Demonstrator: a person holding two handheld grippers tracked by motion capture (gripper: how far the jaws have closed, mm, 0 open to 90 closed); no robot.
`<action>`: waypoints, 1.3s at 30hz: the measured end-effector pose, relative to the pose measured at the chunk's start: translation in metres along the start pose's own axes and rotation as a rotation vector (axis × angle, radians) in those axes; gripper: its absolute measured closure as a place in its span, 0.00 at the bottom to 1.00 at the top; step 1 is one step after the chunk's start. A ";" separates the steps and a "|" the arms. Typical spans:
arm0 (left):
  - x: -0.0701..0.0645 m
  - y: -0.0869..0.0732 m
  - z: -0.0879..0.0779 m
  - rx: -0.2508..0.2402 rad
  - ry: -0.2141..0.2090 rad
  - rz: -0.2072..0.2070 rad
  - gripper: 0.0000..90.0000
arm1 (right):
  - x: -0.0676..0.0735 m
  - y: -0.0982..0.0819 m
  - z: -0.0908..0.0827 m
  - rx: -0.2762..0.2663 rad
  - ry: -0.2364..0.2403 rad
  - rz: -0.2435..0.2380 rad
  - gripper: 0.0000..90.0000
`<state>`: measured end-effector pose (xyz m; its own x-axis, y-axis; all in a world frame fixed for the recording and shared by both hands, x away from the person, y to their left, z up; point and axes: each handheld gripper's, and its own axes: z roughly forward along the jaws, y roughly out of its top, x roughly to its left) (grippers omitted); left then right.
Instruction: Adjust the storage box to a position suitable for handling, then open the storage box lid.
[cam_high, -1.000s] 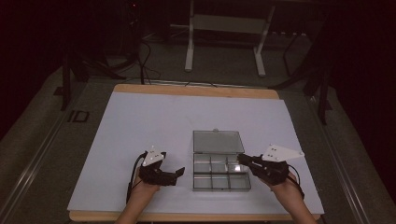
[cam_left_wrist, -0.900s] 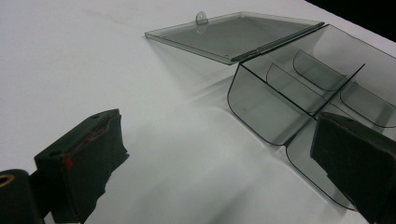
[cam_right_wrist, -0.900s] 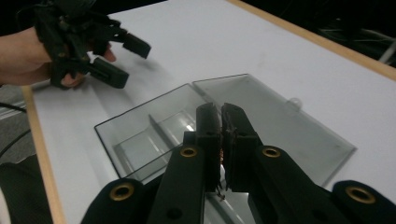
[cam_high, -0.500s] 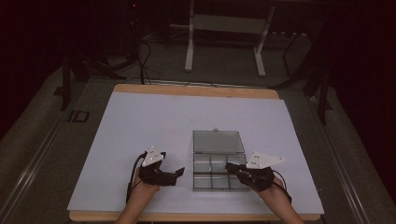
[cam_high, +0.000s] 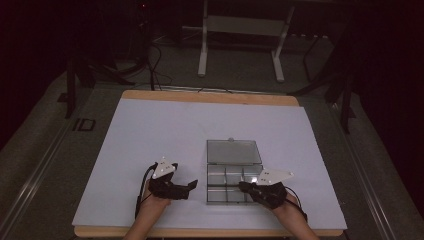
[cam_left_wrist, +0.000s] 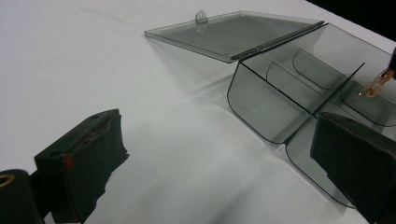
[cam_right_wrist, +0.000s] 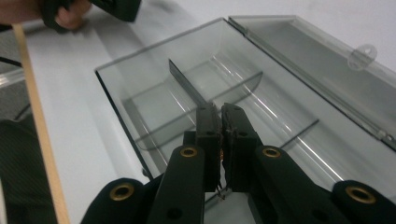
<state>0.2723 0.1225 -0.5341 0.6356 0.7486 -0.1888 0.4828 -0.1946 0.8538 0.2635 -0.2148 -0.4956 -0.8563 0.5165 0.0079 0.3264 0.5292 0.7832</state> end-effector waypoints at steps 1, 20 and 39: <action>0.000 0.000 0.000 0.000 0.000 0.000 0.04 | -0.001 -0.001 0.001 0.007 -0.005 -0.002 0.96; 0.000 -0.001 0.001 0.001 -0.005 -0.001 0.04 | -0.008 -0.008 0.007 0.050 0.009 0.030 0.91; -0.001 -0.001 0.002 0.004 -0.011 -0.006 0.04 | -0.025 -0.003 -0.026 -0.044 -0.064 0.052 0.47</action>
<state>0.2726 0.1203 -0.5354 0.6394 0.7427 -0.1988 0.4886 -0.1928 0.8510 0.2736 -0.2466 -0.4823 -0.8109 0.5851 0.0112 0.3511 0.4711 0.8092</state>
